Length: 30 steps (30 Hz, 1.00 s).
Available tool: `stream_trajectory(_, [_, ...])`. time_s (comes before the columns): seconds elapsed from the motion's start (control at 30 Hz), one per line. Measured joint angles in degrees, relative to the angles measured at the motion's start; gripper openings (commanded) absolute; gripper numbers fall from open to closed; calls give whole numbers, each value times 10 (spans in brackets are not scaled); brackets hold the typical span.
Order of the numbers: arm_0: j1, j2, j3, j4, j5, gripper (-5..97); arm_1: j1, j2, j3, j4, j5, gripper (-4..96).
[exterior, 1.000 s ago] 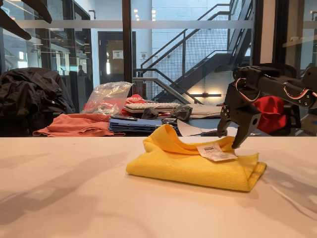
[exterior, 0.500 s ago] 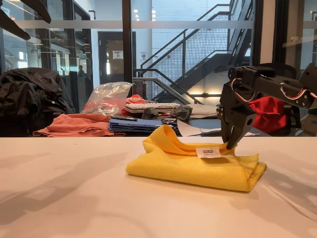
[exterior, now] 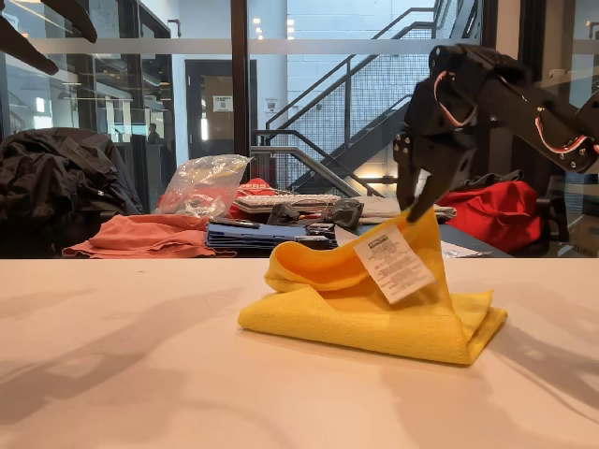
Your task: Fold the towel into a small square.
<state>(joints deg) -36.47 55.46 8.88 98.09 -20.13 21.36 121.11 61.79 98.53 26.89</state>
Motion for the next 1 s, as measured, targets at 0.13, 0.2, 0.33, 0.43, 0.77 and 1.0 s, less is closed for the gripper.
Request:
stream_trajectory(0.13, [-26,8,0,67,0,-2,-4,0,0,0,0,213])
stream_trajectory(0.2, [-47,11,0,71,0,-2,-6,0,0,0,0,213])
stream_trajectory(0.33, [-87,96,6,72,0,-2,-6,2,0,0,1,213])
stream_trajectory(0.43, [-148,159,41,72,0,-2,-6,2,0,0,1,213])
stream_trajectory(0.77, [-256,333,156,72,2,-2,-6,-2,0,0,1,213])
stream_trajectory(1.0, [-363,414,295,72,-1,-2,-6,-2,0,0,0,213])
